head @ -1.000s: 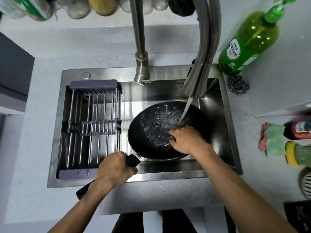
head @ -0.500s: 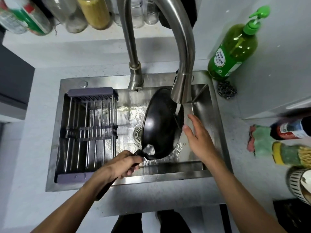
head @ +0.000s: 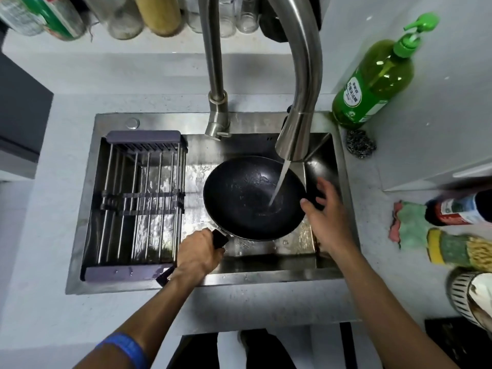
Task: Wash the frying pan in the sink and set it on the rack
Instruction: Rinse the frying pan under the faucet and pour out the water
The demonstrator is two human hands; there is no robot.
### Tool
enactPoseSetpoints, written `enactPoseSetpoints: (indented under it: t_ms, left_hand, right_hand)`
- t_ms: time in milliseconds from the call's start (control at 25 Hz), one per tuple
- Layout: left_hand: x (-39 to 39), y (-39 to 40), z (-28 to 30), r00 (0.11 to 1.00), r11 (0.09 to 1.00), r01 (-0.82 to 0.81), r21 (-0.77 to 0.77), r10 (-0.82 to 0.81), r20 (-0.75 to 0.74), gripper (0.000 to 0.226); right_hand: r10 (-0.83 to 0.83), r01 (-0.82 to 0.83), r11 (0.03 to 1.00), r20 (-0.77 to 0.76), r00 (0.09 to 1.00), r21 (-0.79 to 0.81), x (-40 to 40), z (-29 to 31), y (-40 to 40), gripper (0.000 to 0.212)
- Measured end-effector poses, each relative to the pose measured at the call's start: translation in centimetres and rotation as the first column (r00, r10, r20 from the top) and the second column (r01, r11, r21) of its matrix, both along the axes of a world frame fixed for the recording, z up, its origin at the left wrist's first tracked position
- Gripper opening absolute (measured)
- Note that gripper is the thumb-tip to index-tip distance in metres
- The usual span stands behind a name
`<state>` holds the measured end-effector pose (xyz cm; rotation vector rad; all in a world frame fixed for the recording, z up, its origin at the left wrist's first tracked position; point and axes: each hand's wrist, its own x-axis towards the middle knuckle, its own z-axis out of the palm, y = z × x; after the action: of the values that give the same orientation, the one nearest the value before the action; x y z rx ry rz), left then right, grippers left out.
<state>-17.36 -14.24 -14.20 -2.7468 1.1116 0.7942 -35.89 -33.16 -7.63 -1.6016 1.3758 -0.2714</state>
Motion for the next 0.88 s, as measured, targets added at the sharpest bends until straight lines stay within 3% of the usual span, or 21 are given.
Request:
enactPoseSetpoints:
  t_ms: [200, 360, 440, 560, 640, 760, 800, 840, 880]
  left_hand:
    - [0.5, 1.2, -2.6, 0.997, 0.993, 0.071, 0.09, -0.071, -0.004, 0.04]
    - [2.5, 0.8, -1.0, 0.992, 0.986, 0.115, 0.124, -0.107, -0.066, 0.034]
    - [4.4, -1.5, 1.5, 0.995, 0.992, 0.081, -0.098, -0.086, -0.055, 0.035]
    - [7.7, -8.9, 5.3, 0.999, 0.854, 0.041, -0.518, -0.051, -0.004, 0.048]
    - [9.6, -14.3, 7.1, 0.996, 0.832, 0.086, -0.548, -0.087, 0.025, 0.047]
    - [11.3, -18.1, 7.2, 0.969, 0.887, 0.245, -0.392, -0.21, 0.132, 0.02]
    - [12.0, -18.0, 6.7, 0.975, 0.883, 0.22, -0.414, -0.191, 0.112, 0.019]
    - [13.2, -17.6, 6.2, 0.995, 0.865, 0.094, -0.494, -0.093, 0.026, 0.02]
    - [14.4, -17.3, 6.0, 0.984, 0.794, -0.158, -0.587, 0.08, -0.157, 0.023]
  right_hand:
    - [0.09, -0.057, 0.992, 0.322, 0.942, -0.111, 4.2, 4.8, -0.7, 0.063]
    - [0.106, -0.024, 0.959, 0.28, 0.954, -0.282, 7.4, 7.6, -1.0, 0.036]
    - [0.098, -0.022, 0.957, 0.251, 0.963, -0.29, 7.7, 8.0, -1.1, 0.033]
    - [0.09, -0.033, 0.959, 0.192, 0.977, -0.28, 7.3, 7.8, -1.6, 0.036]
    - [0.111, -0.054, 0.955, 0.182, 0.977, -0.292, 7.2, 7.6, -1.7, 0.038]
    - [0.136, -0.071, 0.949, 0.194, 0.972, -0.307, 7.5, 7.3, -2.3, 0.035]
    - [0.14, -0.074, 0.945, 0.189, 0.972, -0.319, 7.4, 7.1, -2.7, 0.035]
    - [0.143, -0.076, 0.939, 0.182, 0.973, -0.335, 7.5, 7.0, -3.2, 0.035]
    - [0.143, -0.078, 0.936, 0.167, 0.976, -0.343, 7.4, 7.0, -3.6, 0.036]
